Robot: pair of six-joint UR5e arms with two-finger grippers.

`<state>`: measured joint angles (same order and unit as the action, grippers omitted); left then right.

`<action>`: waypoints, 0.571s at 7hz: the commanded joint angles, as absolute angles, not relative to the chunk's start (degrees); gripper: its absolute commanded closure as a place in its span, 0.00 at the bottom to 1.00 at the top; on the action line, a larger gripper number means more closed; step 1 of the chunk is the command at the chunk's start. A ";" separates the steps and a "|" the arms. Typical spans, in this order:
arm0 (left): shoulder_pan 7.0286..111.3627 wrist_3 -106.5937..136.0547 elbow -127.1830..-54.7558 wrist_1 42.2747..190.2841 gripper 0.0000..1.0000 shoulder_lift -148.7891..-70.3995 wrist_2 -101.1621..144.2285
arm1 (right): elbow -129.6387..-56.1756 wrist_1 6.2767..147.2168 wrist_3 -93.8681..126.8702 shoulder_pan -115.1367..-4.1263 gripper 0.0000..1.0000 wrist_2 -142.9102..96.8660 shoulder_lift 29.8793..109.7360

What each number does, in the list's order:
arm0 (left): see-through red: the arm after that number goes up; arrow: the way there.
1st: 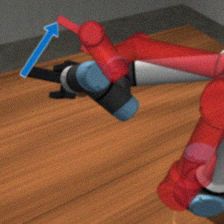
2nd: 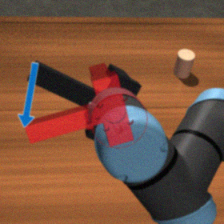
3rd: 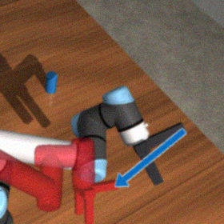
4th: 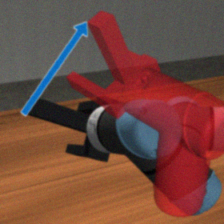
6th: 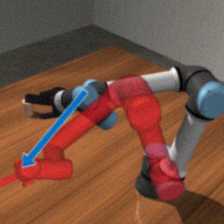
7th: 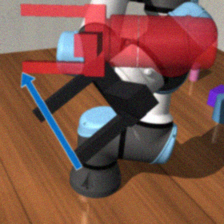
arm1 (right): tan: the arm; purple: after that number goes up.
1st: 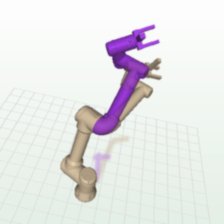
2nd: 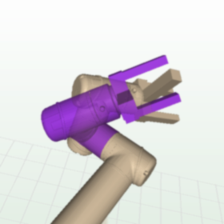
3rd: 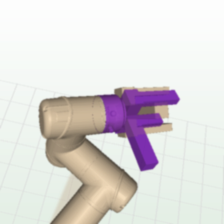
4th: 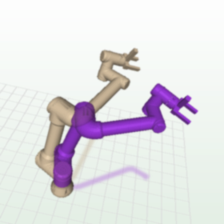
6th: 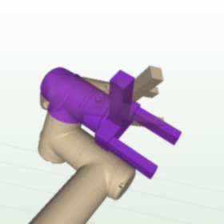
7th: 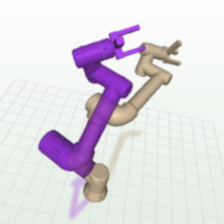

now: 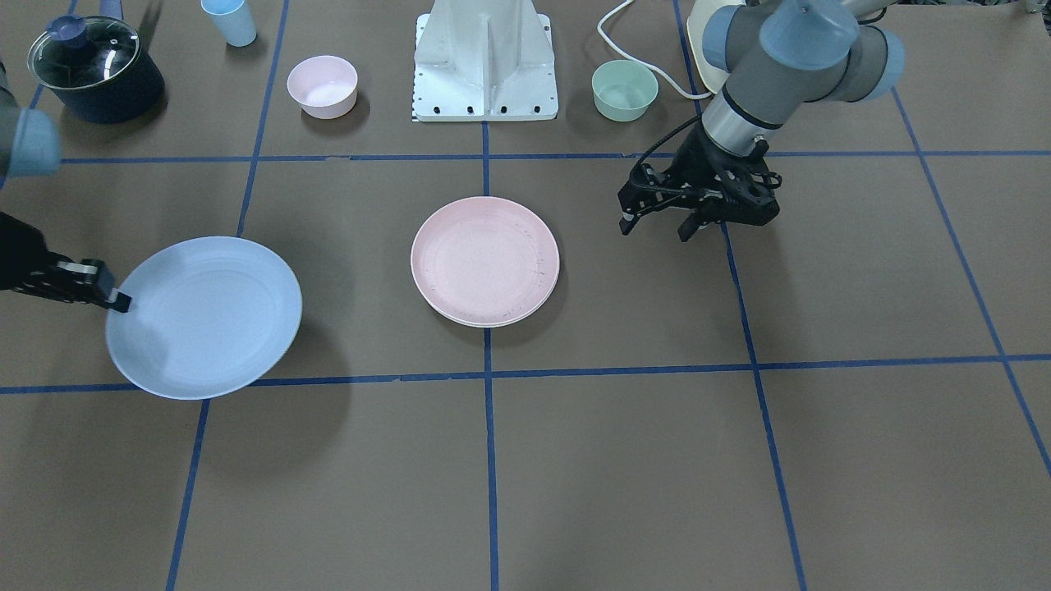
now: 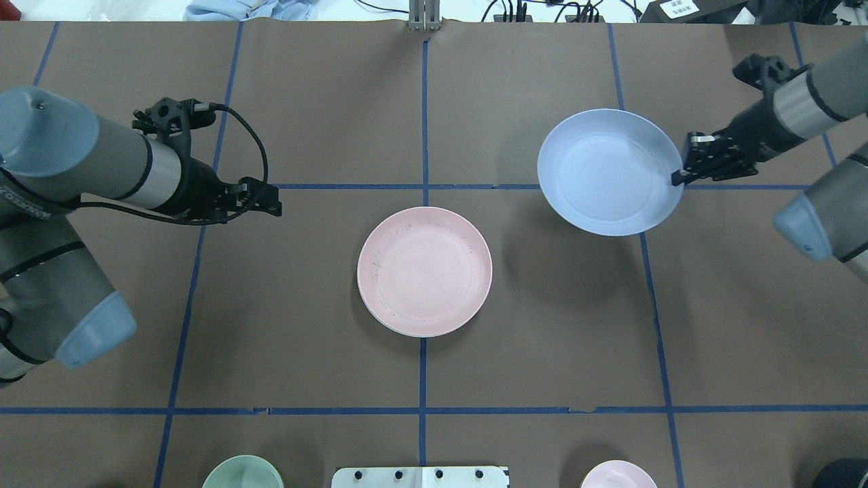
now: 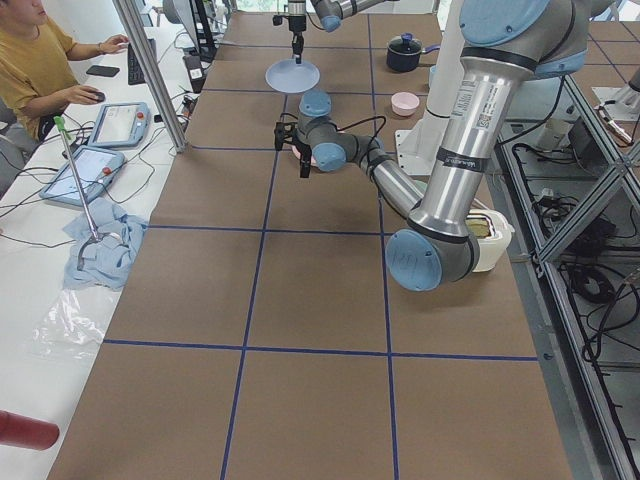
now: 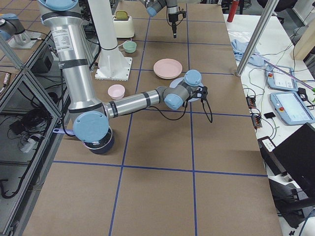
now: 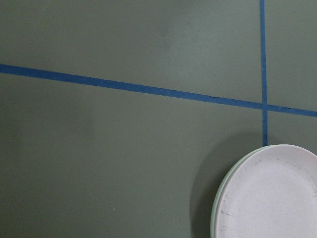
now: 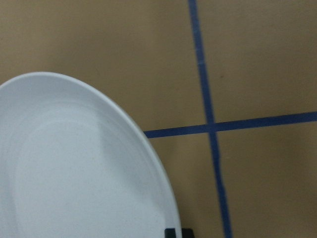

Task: Stack three plates with pink and blue
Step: 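Grasp the light blue plate with the right gripper and lift it toward the stack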

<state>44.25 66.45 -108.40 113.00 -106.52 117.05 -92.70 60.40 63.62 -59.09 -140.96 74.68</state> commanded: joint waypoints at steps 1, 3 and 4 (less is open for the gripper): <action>49.37 56.21 -108.46 112.94 0.00 -101.89 117.85 | -91.68 60.55 75.71 -49.53 1.00 -133.64 65.52; 51.06 53.79 -108.46 112.94 0.00 -100.46 119.53 | -91.49 60.47 83.47 -41.87 1.00 -127.82 61.01; 50.98 53.96 -108.28 112.94 0.00 -100.63 119.53 | -91.67 60.38 86.28 -39.40 1.00 -127.36 59.87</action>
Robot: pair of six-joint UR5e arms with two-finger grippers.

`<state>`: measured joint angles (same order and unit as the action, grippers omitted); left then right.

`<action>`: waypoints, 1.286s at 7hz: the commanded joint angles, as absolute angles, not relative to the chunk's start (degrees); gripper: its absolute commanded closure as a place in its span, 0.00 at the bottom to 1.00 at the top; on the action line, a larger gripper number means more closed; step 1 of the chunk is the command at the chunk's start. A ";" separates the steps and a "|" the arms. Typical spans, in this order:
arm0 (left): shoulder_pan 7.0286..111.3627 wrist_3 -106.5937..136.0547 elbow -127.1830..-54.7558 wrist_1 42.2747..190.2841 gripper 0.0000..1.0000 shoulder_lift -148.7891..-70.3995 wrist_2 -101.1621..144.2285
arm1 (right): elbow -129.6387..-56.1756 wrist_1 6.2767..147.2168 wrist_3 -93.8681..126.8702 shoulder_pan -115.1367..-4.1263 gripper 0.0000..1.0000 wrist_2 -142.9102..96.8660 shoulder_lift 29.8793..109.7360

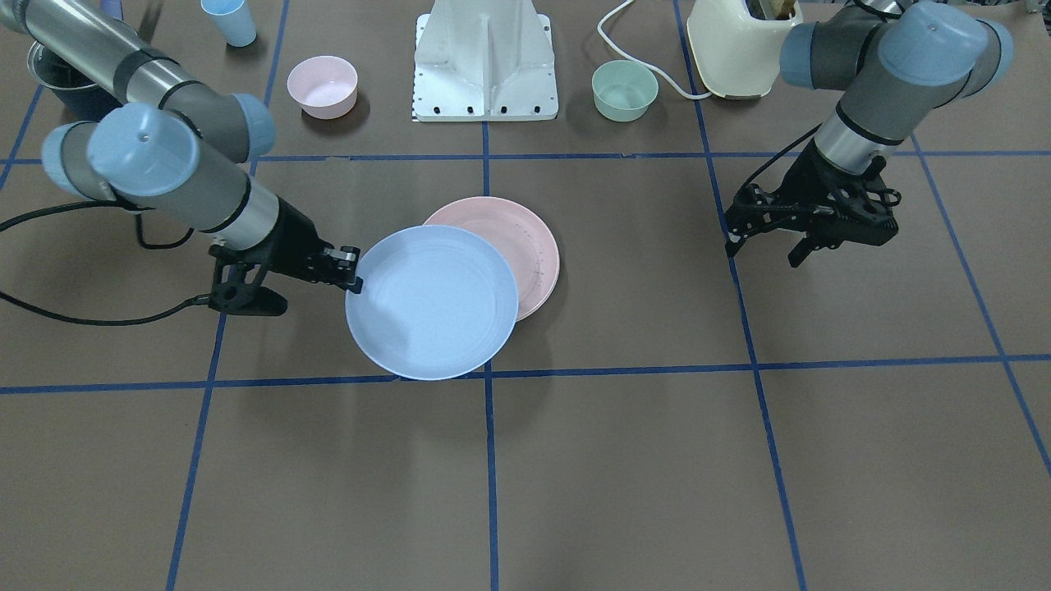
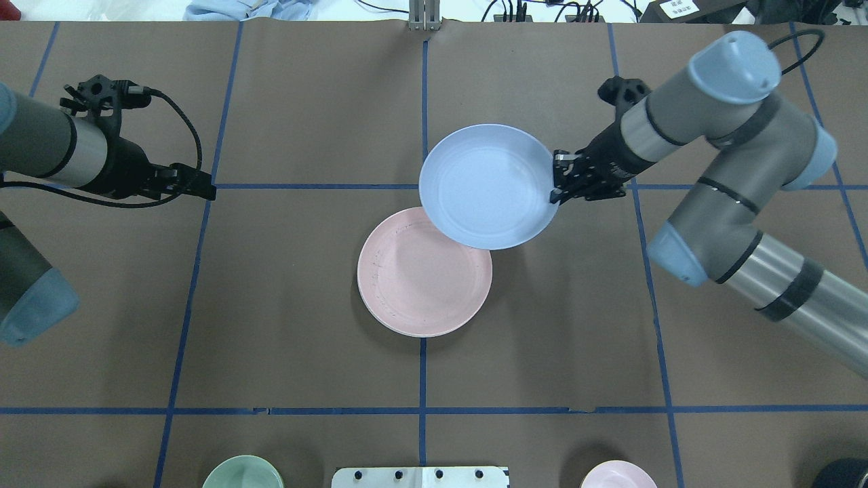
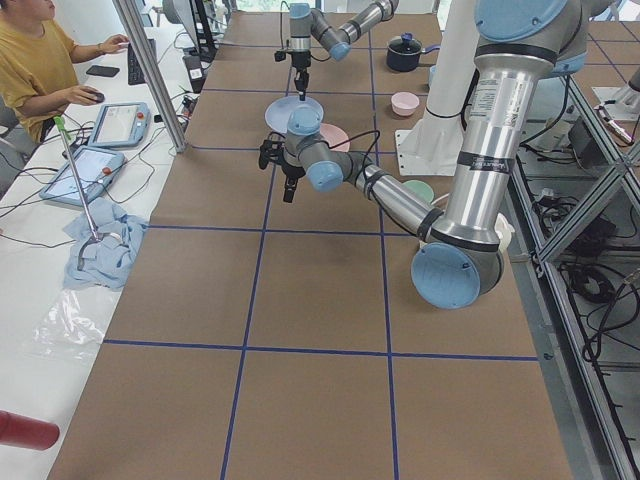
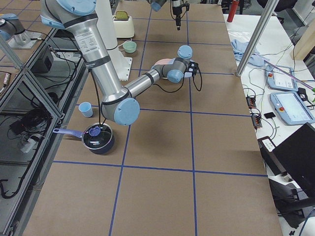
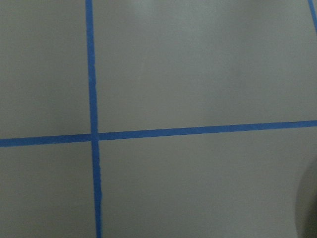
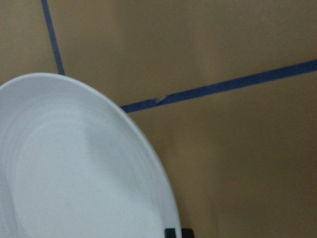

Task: Stack three plates with pink and blue
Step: 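Lower the light blue plate onto the pink plate and open the right gripper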

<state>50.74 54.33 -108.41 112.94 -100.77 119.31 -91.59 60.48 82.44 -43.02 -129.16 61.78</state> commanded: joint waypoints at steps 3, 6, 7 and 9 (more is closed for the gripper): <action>50.98 53.96 -108.28 112.94 0.00 -100.46 119.53 | -92.02 60.38 88.95 -34.46 1.00 -122.80 59.50; 50.98 54.23 -108.46 112.94 0.00 -100.37 119.53 | -93.85 60.64 89.12 -34.63 1.00 -123.05 60.37; 50.98 54.23 -108.46 112.94 0.00 -100.46 119.53 | -94.82 60.73 89.03 -34.80 1.00 -123.13 60.90; 50.98 54.32 -108.46 112.94 0.00 -100.46 119.62 | -95.01 61.00 89.12 -34.28 1.00 -122.87 62.22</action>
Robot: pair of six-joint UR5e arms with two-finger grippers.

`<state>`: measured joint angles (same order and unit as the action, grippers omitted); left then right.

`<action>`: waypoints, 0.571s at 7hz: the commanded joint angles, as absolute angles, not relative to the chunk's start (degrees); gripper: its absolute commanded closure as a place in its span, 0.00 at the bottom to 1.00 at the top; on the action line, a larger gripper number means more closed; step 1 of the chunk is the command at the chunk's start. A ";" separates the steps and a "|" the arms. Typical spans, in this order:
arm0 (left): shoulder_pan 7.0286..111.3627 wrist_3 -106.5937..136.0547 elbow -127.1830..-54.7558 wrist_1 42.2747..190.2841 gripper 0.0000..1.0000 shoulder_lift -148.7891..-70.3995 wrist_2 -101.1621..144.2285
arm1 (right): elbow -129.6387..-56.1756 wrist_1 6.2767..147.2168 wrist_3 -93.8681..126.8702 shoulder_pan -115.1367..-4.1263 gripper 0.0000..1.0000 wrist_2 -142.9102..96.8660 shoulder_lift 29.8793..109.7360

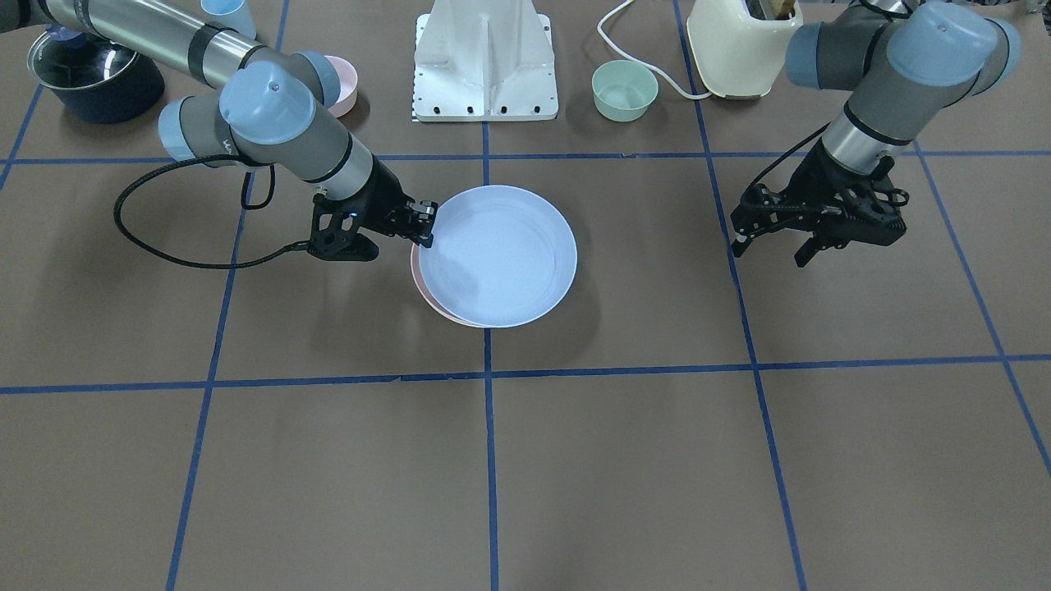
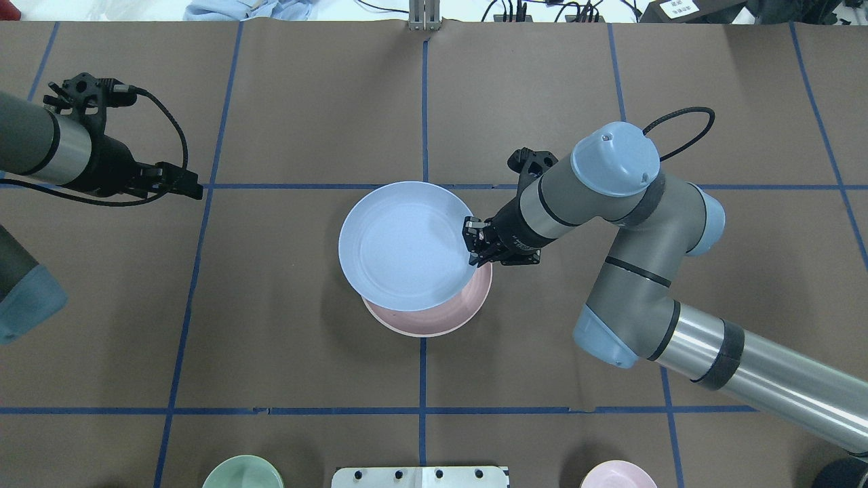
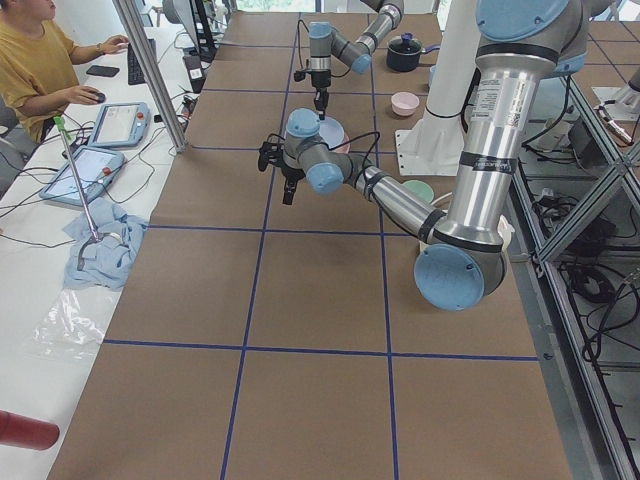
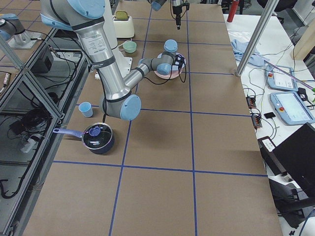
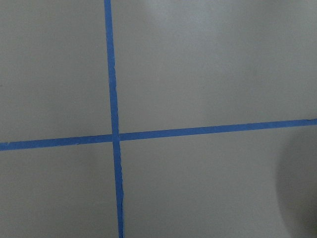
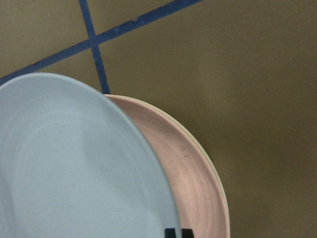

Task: Stack three plates with pink and blue
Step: 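Lower the light blue plate onto the pink plate and open the right gripper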

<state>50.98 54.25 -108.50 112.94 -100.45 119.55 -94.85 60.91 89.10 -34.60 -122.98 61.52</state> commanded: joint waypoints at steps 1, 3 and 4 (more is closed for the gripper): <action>50.98 54.40 -108.54 112.94 0.00 -100.55 119.62 | -94.84 61.00 89.12 -33.23 1.00 -122.70 62.40; 50.98 54.40 -108.46 112.94 0.00 -100.46 119.62 | -95.01 61.08 89.12 -32.17 1.00 -121.82 62.40; 50.89 54.40 -108.46 112.94 0.00 -100.46 119.53 | -95.10 61.00 89.03 -32.52 1.00 -121.99 62.58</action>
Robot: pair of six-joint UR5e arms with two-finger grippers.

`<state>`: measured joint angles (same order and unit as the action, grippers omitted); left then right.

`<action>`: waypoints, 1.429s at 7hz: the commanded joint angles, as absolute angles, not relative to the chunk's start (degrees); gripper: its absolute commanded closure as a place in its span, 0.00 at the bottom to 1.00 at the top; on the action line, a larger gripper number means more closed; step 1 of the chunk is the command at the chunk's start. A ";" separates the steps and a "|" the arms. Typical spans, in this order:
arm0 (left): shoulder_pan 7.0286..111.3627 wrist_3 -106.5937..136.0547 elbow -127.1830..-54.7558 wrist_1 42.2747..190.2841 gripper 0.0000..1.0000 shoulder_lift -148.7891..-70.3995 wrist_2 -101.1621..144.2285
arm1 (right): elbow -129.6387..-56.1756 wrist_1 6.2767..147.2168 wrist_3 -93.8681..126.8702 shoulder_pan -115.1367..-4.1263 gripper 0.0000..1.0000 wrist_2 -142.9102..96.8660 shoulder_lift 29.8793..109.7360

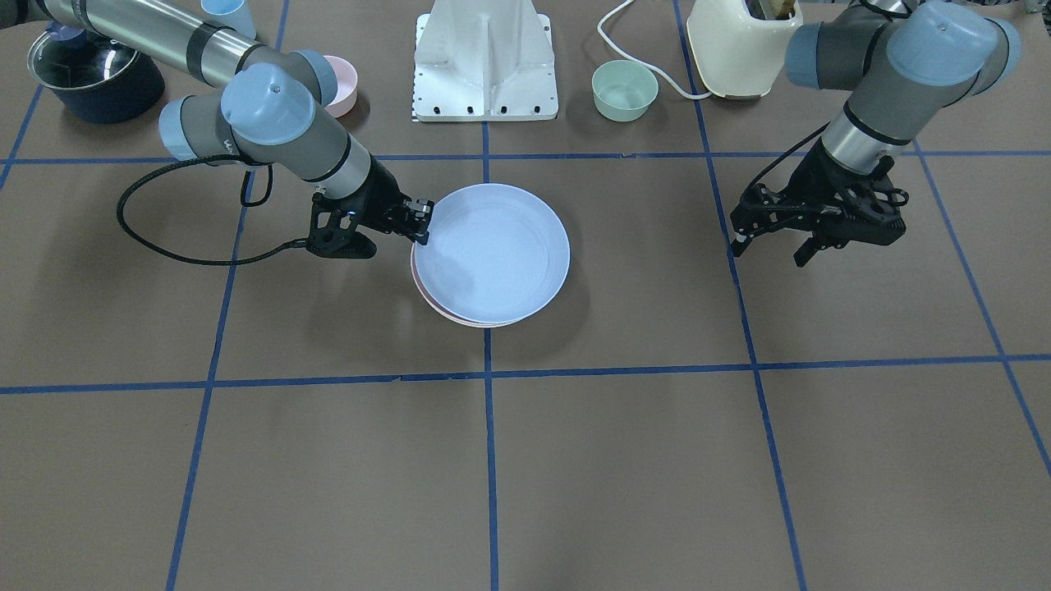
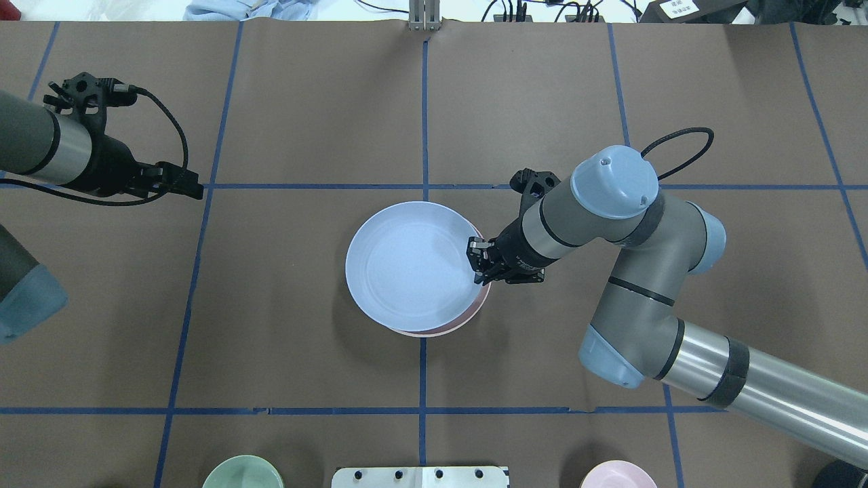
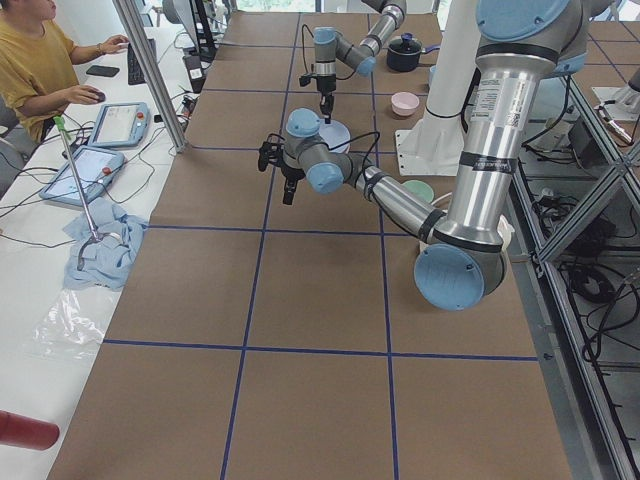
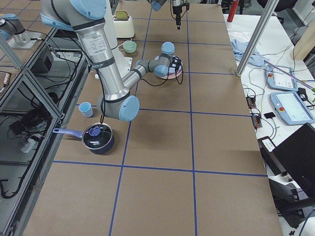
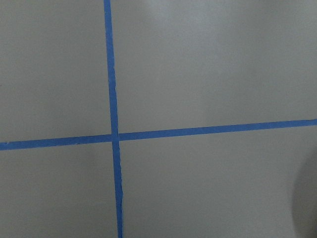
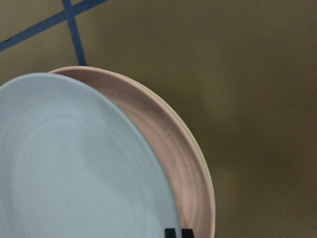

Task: Stack three plates with pink and blue
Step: 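Lower the light blue plate onto the pink plate and open the right gripper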

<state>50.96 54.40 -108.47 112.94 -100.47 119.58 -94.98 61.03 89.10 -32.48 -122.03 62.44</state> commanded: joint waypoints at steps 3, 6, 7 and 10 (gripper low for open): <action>50.89 54.49 -108.46 112.94 0.00 -100.46 119.53 | -95.27 61.08 89.03 -33.05 1.00 -122.25 63.19; 50.89 54.58 -108.46 112.94 0.00 -100.55 119.62 | -95.18 61.08 89.12 -32.78 0.00 -121.82 63.54; 50.89 54.58 -108.46 112.94 0.00 -100.55 119.62 | -95.27 61.08 89.12 -32.78 0.00 -121.82 63.46; 51.15 53.88 -108.46 113.20 0.00 -100.37 120.06 | -97.55 61.78 88.95 -37.51 0.00 -122.61 65.90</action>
<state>50.99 54.31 -108.46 113.00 -100.47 119.93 -96.81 61.29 89.04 -35.17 -122.32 64.38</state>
